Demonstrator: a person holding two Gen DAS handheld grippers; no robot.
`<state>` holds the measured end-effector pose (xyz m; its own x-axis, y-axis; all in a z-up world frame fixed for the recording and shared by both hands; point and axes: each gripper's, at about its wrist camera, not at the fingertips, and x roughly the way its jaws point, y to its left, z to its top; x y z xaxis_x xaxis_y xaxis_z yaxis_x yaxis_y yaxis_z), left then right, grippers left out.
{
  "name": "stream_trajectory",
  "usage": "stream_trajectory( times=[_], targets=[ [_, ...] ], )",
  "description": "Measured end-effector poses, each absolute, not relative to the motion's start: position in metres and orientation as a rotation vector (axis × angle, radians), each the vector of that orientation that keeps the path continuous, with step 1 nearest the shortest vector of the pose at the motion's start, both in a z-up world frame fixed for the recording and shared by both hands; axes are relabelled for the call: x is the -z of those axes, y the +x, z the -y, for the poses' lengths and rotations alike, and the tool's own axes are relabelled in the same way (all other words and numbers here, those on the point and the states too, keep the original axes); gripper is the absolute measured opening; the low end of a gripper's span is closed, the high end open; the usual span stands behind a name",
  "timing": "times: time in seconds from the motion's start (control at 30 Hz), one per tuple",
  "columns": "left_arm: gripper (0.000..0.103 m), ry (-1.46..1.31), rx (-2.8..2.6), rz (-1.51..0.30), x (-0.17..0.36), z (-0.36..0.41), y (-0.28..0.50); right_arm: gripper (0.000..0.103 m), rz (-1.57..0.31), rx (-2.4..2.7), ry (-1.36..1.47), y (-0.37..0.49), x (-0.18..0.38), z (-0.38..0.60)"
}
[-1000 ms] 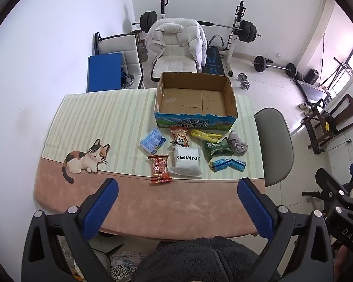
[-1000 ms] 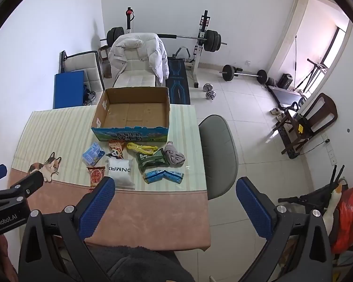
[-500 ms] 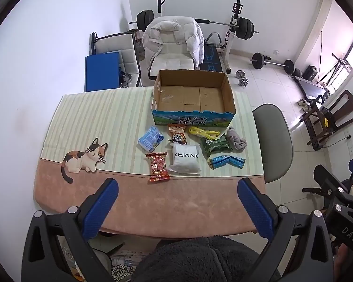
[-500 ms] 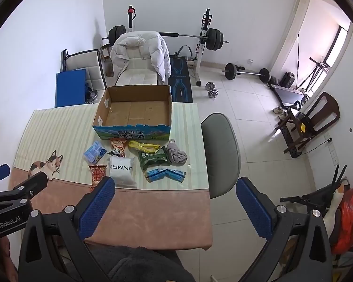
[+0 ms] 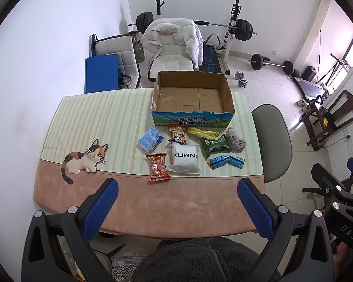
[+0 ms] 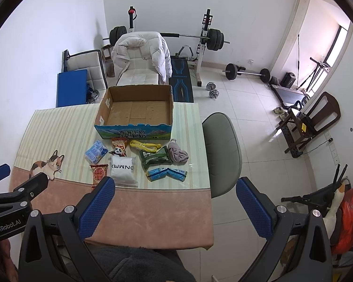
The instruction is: Organize soft objects
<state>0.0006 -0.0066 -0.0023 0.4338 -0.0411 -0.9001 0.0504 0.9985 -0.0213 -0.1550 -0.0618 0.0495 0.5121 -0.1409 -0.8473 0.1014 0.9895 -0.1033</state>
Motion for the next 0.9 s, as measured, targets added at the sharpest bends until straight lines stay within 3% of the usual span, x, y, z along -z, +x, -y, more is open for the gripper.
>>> stream_trajectory(
  times=[0.9],
  targets=[
    [0.103, 0.008, 0.055, -1.107, -0.006, 0.005, 0.001, 0.103, -1.020, 0.130, -0.037, -0.147, -0.051, 0.051]
  ],
)
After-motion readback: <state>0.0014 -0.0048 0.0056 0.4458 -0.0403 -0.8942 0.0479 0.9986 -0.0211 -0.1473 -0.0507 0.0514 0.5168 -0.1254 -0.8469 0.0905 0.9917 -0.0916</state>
